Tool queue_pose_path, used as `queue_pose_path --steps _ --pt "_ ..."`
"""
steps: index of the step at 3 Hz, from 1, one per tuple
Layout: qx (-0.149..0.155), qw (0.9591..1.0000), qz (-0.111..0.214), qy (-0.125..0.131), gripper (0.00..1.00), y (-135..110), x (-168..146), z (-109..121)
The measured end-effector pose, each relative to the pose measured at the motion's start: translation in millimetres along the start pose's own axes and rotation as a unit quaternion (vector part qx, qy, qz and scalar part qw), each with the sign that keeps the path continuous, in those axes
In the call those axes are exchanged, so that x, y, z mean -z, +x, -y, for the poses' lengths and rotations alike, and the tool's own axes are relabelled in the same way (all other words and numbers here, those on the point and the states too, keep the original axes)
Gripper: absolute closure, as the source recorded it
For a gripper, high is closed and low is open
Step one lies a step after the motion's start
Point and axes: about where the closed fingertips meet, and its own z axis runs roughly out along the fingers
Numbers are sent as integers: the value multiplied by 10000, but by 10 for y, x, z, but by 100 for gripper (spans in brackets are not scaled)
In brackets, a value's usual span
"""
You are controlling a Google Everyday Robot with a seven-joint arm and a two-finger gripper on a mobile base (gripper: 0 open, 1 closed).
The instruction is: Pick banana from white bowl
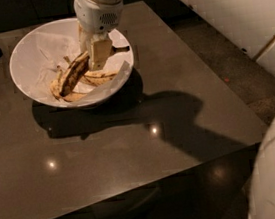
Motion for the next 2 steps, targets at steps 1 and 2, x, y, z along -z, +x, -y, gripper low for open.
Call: queue_pose_path --steps 1,2 --pt "-266 9987 74 426 100 -22 292 -302" --pt "-264 9987 76 426 100 -24 292 -302"
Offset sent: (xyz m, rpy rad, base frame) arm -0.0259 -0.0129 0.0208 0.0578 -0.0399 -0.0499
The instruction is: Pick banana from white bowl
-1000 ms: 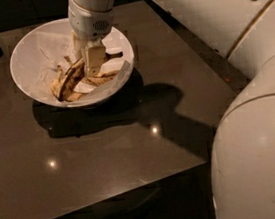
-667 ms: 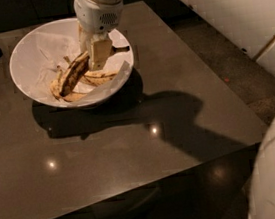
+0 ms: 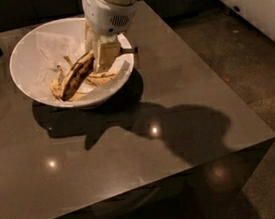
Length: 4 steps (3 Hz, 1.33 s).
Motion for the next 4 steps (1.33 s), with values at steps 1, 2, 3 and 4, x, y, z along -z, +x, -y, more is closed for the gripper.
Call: queue_pose_path --steps 1,2,3,4 --pt "-227 9997 -15 -16 100 -33 143 -220" --pt "-671 9977 -85 106 100 -98 388 -589" --pt "-997 9947 -166 210 100 -120 530 -899" --pt "-1005 9945 -189 213 100 -115 542 -927"
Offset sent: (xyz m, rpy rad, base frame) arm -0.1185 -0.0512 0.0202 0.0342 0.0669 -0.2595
